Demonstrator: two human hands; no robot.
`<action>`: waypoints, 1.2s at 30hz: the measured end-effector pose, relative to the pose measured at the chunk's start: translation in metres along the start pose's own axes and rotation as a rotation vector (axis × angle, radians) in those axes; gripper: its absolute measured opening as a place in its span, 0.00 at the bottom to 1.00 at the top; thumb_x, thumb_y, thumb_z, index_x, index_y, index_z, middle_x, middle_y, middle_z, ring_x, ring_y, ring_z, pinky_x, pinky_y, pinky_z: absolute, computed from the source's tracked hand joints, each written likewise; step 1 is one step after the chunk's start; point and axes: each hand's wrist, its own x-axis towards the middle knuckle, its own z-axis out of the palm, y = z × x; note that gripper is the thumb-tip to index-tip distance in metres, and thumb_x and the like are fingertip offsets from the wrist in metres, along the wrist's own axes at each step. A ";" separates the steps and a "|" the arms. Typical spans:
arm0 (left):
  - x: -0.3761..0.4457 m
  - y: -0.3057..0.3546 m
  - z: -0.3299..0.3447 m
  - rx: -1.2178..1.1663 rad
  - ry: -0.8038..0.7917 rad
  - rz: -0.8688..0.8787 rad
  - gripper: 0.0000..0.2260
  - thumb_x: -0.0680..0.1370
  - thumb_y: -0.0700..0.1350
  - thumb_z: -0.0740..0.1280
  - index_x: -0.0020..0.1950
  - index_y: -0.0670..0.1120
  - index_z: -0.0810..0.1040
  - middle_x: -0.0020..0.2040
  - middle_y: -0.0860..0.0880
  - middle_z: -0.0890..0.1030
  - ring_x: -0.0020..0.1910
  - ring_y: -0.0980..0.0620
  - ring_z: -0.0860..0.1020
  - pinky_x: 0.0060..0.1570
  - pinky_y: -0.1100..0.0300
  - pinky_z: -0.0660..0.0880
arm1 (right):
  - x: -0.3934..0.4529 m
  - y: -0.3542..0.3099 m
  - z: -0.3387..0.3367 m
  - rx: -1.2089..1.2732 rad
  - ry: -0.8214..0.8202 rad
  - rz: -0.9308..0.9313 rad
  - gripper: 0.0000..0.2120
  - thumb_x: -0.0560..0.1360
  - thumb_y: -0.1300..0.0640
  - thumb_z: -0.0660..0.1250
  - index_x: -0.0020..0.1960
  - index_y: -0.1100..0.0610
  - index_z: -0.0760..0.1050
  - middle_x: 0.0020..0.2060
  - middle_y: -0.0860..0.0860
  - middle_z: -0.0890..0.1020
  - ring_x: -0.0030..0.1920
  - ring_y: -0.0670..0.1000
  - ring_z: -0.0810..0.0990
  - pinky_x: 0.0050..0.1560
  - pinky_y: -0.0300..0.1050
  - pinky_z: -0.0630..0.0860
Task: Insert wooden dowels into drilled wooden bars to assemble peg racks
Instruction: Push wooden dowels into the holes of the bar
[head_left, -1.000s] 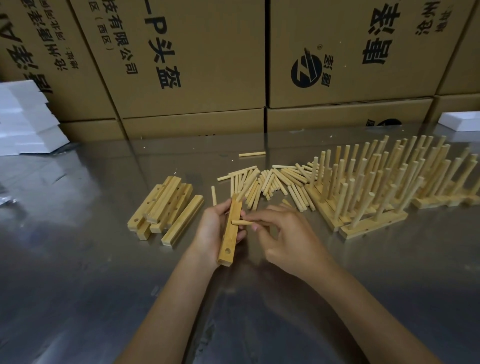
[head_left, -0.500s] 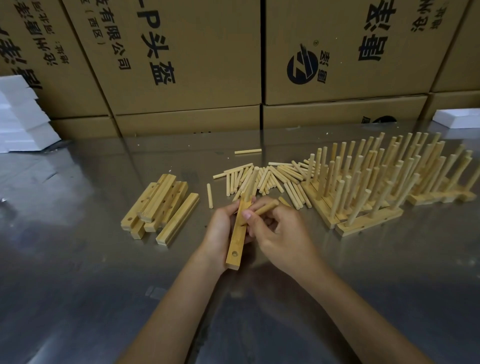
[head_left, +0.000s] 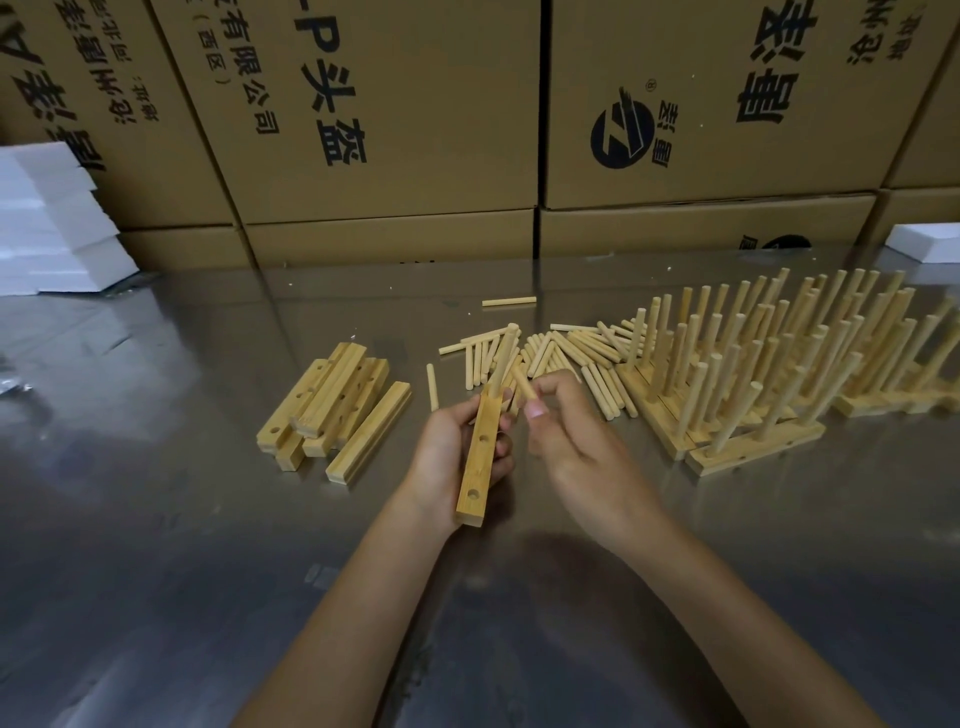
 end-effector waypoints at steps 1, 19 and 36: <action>-0.001 0.000 0.000 0.001 0.014 -0.003 0.14 0.84 0.46 0.55 0.59 0.41 0.77 0.34 0.47 0.74 0.27 0.53 0.69 0.23 0.65 0.67 | 0.000 -0.001 -0.002 -0.021 -0.017 -0.020 0.05 0.83 0.52 0.59 0.54 0.46 0.74 0.39 0.35 0.81 0.41 0.34 0.80 0.39 0.27 0.73; -0.003 -0.004 0.005 0.061 0.046 -0.027 0.17 0.84 0.47 0.57 0.57 0.40 0.83 0.33 0.46 0.80 0.27 0.53 0.77 0.38 0.59 0.75 | 0.003 0.006 0.008 0.220 0.117 0.023 0.06 0.80 0.56 0.66 0.49 0.56 0.80 0.34 0.51 0.82 0.33 0.43 0.81 0.33 0.35 0.77; -0.004 -0.008 0.000 -0.116 0.054 -0.063 0.23 0.82 0.47 0.54 0.40 0.41 0.85 0.32 0.43 0.82 0.29 0.47 0.82 0.29 0.59 0.79 | 0.018 0.016 0.037 -0.045 0.161 -0.082 0.11 0.78 0.48 0.68 0.40 0.53 0.77 0.30 0.45 0.77 0.32 0.41 0.76 0.31 0.32 0.69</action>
